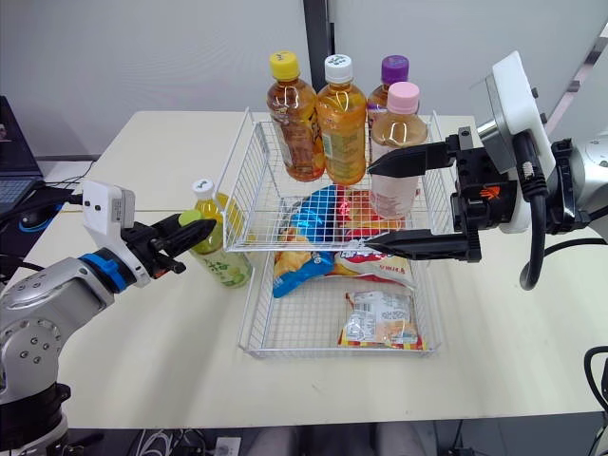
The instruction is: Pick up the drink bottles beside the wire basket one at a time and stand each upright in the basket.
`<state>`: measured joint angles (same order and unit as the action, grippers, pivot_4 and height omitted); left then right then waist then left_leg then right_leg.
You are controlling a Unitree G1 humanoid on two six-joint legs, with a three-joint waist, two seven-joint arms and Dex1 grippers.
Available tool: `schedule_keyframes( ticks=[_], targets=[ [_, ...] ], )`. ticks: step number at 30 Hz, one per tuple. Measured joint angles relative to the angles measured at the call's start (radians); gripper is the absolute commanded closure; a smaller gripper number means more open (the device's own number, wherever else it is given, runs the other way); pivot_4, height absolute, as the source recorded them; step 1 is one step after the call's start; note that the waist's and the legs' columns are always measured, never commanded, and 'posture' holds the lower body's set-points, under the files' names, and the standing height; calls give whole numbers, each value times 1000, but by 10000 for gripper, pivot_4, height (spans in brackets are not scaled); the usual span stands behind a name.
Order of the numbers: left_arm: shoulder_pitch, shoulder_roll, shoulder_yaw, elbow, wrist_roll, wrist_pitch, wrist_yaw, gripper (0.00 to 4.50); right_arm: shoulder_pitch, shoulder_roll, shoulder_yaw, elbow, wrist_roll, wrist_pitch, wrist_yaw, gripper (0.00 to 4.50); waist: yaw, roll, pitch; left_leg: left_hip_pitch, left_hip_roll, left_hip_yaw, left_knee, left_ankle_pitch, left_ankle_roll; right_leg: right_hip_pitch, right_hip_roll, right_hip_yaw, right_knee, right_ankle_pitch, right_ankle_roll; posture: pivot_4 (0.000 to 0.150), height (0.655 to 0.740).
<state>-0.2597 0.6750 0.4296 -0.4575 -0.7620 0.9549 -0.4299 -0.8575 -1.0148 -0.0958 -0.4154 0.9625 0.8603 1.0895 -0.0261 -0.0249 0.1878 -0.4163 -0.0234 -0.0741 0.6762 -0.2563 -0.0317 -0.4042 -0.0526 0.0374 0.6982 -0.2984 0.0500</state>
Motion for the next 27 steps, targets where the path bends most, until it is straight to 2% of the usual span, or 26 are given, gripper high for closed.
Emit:
schedule_keyframes(
  ticks=[8, 13, 17, 22, 27],
  targets=[
    [17, 1, 2, -4, -5, -20, -1, 31005, -20, 2, 2, 6, -10, 0, 5, 0, 0, 0, 0, 0, 0, 0, 0, 0, 0, 0, 0, 0, 0, 0, 0, 1500, 7400],
    [32, 47, 31, -8, -49, 4, -19, 31005, -20, 7, 2, 6, -12, 0, 11, 0, 0, 0, 0, 0, 0, 0, 0, 0, 0, 0, 0, 0, 0, 0, 0, 1500, 7400],
    [31, 123, 123, -27, -132, 51, -22, 31005, -20, 9, 2, 7, -20, -1, 15, 0, -1, 0, 0, 0, 0, 0, -1, 0, 0, -1, 0, 0, 0, 0, 0, 1500, 7400],
    [48, 280, 299, -19, -259, 126, -99, 31005, -20, 16, 2, 14, -38, -3, 21, 0, -4, 0, 0, 0, 0, 0, -1, 0, 0, -1, 0, -1, -1, 0, 0, 1500, 7400],
    [-5, 454, 400, 112, -331, 185, -179, 31005, -20, 33, 3, 30, -50, -21, 30, 0, -3, -1, 1, 0, 1, 0, -1, 0, 0, -1, 1, -3, 0, 0, 0, 1500, 7400]
  ],
)
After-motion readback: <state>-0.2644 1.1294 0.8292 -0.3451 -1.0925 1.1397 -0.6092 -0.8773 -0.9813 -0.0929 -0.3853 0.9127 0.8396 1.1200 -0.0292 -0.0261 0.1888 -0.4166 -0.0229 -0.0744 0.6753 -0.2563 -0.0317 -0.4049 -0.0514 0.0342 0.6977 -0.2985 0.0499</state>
